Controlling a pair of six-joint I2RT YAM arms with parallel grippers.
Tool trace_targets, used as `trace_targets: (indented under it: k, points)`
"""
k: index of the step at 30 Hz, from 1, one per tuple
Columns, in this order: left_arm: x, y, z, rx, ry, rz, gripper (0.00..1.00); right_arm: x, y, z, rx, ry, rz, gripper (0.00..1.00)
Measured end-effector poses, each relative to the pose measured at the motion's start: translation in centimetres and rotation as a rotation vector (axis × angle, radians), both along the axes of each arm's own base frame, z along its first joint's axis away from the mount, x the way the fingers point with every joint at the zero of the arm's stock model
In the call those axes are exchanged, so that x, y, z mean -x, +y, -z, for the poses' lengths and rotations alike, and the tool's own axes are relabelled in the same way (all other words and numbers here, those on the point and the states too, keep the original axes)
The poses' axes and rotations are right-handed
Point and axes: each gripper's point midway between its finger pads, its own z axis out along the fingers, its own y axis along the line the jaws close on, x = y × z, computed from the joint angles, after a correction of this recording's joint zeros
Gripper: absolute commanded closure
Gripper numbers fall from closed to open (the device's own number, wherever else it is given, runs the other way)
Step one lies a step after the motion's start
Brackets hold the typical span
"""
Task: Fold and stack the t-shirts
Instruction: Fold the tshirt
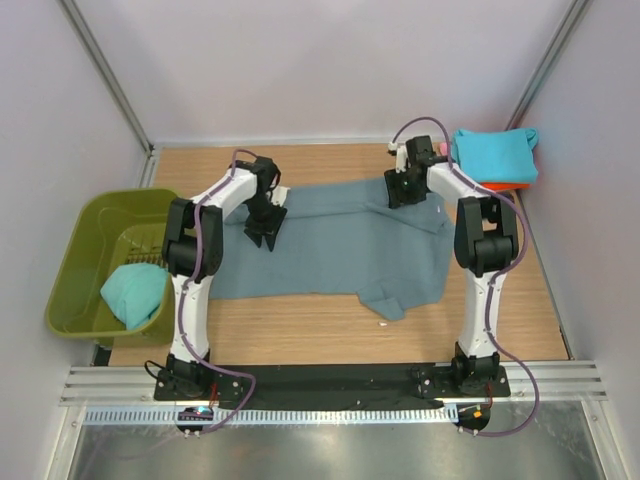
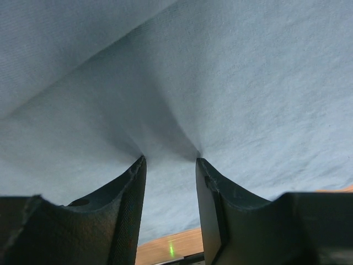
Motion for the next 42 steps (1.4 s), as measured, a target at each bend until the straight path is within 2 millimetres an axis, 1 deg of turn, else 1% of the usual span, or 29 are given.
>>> trace_targets:
  k: [4, 7, 10, 13, 15, 16, 21, 24, 26, 28, 30, 36, 39, 42]
  points:
    - [0.0, -0.1, 0.0, 0.003, 0.000, -0.010, 0.59, 4.5, 0.0, -1.0, 0.012, 0.047, -0.011, 0.46]
    - [0.0, -0.1, 0.1, 0.004, -0.004, -0.016, 0.59, 8.2, 0.1, -2.7, 0.019, 0.057, -0.020, 0.45]
    - [0.0, -0.1, 0.0, 0.008, -0.017, -0.018, 0.59, 11.4, 1.0, -4.9, 0.004, 0.039, -0.036, 0.44]
    - [0.0, -0.1, 0.0, 0.011, -0.027, -0.018, 0.59, 14.1, 1.9, -6.1, -0.023, 0.030, -0.047, 0.43]
    - [-0.1, -0.1, 0.0, 0.011, -0.032, -0.019, 0.59, 14.9, 1.9, -6.4, -0.027, 0.025, -0.046, 0.42]
    - [-0.1, 0.0, 0.0, 0.010, -0.034, -0.019, 0.59, 14.9, 1.8, -6.5, -0.026, 0.022, -0.042, 0.42]
    - [-0.1, -0.1, 0.0, 0.008, -0.035, -0.018, 0.59, 13.4, 1.0, -6.4, -0.017, -0.002, -0.022, 0.42]
    - [0.0, -0.1, 0.0, 0.005, -0.040, -0.014, 0.59, 10.5, 1.2, -6.1, -0.011, -0.021, -0.027, 0.43]
    - [0.1, -0.1, 0.0, 0.004, -0.054, -0.011, 0.59, 8.1, 1.6, -5.6, -0.010, -0.036, -0.038, 0.43]
    - [0.2, -0.1, 0.1, -0.002, -0.065, -0.008, 0.59, 6.2, 2.1, -5.1, -0.013, -0.044, -0.048, 0.43]
    - [0.2, 0.0, 0.2, -0.011, -0.076, -0.006, 0.59, 5.0, 2.3, -4.3, -0.012, -0.043, -0.053, 0.44]
    - [0.1, 0.2, 0.2, -0.029, -0.087, -0.001, 0.59, 3.4, 1.8, -1.8, -0.002, -0.009, -0.051, 0.44]
    - [0.1, 0.2, 0.2, -0.031, -0.087, -0.002, 0.59, 2.4, 1.3, -1.2, 0.000, -0.005, -0.037, 0.44]
    - [0.1, 0.2, 0.2, -0.031, -0.087, -0.001, 0.59, 1.3, 0.8, -1.2, 0.000, -0.016, -0.027, 0.44]
